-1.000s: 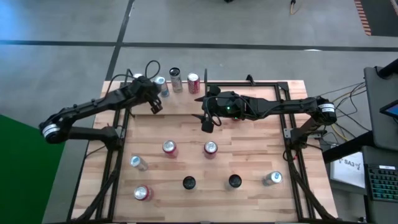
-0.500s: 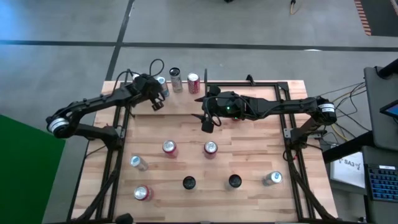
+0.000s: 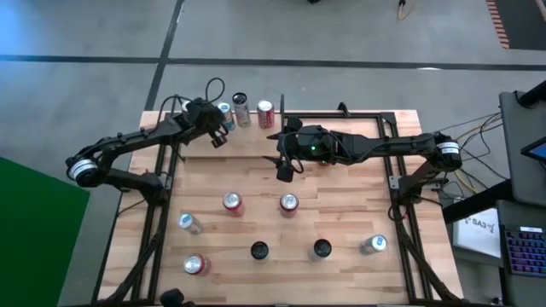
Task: Place canned beverage on shelf
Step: Put the top blue soda can on the shelf
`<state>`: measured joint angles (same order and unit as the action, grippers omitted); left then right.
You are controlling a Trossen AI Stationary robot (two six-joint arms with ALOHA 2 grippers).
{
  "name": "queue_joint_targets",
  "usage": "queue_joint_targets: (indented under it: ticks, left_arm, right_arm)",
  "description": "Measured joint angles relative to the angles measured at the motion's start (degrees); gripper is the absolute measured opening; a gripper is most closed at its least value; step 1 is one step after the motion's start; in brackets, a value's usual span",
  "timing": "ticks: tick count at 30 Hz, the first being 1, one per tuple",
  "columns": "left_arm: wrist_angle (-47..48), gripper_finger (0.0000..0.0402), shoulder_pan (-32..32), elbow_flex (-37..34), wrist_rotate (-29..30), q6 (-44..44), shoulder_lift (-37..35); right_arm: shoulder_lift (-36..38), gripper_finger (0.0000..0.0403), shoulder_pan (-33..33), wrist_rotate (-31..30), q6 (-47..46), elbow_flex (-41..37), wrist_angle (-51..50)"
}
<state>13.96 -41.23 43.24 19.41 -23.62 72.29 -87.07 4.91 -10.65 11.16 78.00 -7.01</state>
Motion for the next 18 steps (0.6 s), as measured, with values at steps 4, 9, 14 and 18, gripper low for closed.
queue_joint_targets:
  ticks: [4,9,14,18]
  left_arm:
    - [0.3,0.0,0.0,0.0,3.9,0.6,-0.1]
    - [5.5,0.0,-0.1,0.0,-2.2,1.8,-2.6]
    - [4.7,0.0,0.1,0.0,-20.3,0.5,-4.2]
    - [-0.6,0.0,-0.3,0.0,-18.5,0.3,-3.8]
  right_arm:
    - [0.0,0.0274,0.0,0.0,0.0,0.0,0.0]
    - [0.0,0.027,0.0,0.0,0.0,0.0,0.0]
    - [0.0,0.0269,0.0,0.0,0.0,0.0,0.0]
    - [0.0,0.0271,0.0,0.0,0.0,0.0,0.0]
